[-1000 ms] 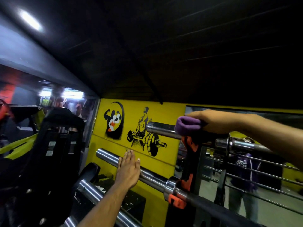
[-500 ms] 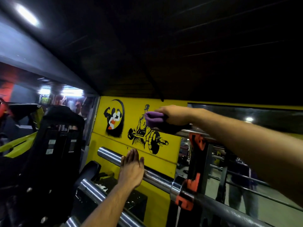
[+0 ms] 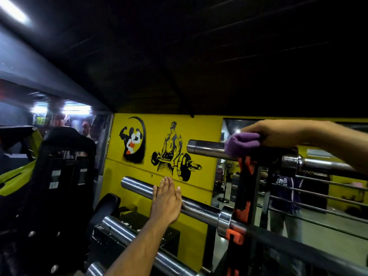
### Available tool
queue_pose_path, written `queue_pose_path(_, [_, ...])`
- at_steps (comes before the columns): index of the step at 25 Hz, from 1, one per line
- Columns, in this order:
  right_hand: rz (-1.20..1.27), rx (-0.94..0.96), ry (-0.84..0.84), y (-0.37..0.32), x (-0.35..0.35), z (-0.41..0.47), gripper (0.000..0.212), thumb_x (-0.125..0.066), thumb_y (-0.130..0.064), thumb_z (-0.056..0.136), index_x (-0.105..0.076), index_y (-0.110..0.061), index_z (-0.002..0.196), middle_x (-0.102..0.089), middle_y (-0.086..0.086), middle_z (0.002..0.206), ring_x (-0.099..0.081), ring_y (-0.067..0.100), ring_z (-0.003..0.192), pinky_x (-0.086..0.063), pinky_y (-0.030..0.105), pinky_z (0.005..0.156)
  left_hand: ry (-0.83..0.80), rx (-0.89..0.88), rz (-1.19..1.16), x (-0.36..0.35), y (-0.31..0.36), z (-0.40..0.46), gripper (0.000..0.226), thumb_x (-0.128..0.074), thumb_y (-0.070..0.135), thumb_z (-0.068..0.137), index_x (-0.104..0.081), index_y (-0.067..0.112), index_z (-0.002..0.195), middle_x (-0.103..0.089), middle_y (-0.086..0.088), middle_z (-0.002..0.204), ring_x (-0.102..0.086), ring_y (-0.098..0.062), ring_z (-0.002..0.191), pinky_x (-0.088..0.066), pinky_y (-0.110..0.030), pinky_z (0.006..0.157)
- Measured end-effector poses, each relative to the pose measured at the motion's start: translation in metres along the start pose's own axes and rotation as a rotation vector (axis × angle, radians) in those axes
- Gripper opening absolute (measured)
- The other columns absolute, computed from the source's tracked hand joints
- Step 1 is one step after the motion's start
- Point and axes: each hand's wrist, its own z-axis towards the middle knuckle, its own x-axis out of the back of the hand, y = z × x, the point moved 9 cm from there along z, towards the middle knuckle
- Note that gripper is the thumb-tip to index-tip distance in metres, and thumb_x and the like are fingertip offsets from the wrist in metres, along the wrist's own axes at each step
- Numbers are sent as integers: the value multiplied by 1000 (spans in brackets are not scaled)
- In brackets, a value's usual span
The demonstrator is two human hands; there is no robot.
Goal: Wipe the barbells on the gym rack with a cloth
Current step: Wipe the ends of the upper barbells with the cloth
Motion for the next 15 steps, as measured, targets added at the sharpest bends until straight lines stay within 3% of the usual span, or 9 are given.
queue_pose_path(3, [-114, 4, 31, -5, -3, 15, 41, -62, -10, 95, -59, -50, 105, -67, -17, 96, -63, -3, 88, -51, 23, 76, 11, -2, -11, -2, -1, -1, 61, -6, 44, 108, 8, 12, 158, 10, -6, 167, 12, -17, 153, 14, -38, 122])
queue_pose_path(6, [-184, -1, 66, -15, -15, 65, 33, -60, -15, 97, -61, -36, 122, -68, -9, 109, -63, 5, 95, -52, 34, 86, 43, -14, -10, 2, -2, 0, 63, -6, 45, 107, 8, 12, 158, 10, -6, 167, 11, -18, 154, 14, -38, 122])
queue_pose_path(8, [-251, 20, 92, -32, -27, 102, 26, -59, -18, 97, -60, -31, 120, -67, -5, 109, -62, 13, 96, -53, 42, 89, 41, -12, 11, 0, -3, 1, 63, -8, 45, 107, 8, 11, 158, 9, -6, 167, 10, -18, 154, 11, -41, 124])
queue_pose_path(10, [-229, 41, 134, -54, -39, 129, 23, -58, -22, 98, -60, -31, 119, -66, -4, 111, -60, 12, 94, -54, 41, 88, 76, -13, -7, 2, -2, 0, 62, -11, 43, 108, 2, 11, 159, 3, -6, 168, 6, -18, 155, 5, -43, 126])
queue_pose_path(13, [-223, 96, 166, -90, -63, 140, 33, -61, -22, 97, -59, -31, 129, -62, -5, 123, -52, 5, 100, -51, 34, 93, 45, -65, -144, 8, -3, 2, 61, -15, 42, 109, 3, 13, 159, 5, -4, 168, 8, -16, 154, 9, -40, 125])
queue_pose_path(15, [-155, 162, 211, -123, -72, 127, 37, -62, -23, 96, -57, -33, 131, -60, -6, 126, -54, 9, 109, -50, 39, 97, -69, -115, -432, 13, -10, -3, 65, -24, 52, 105, 2, 25, 158, 6, 0, 168, 8, -14, 154, 4, -39, 125])
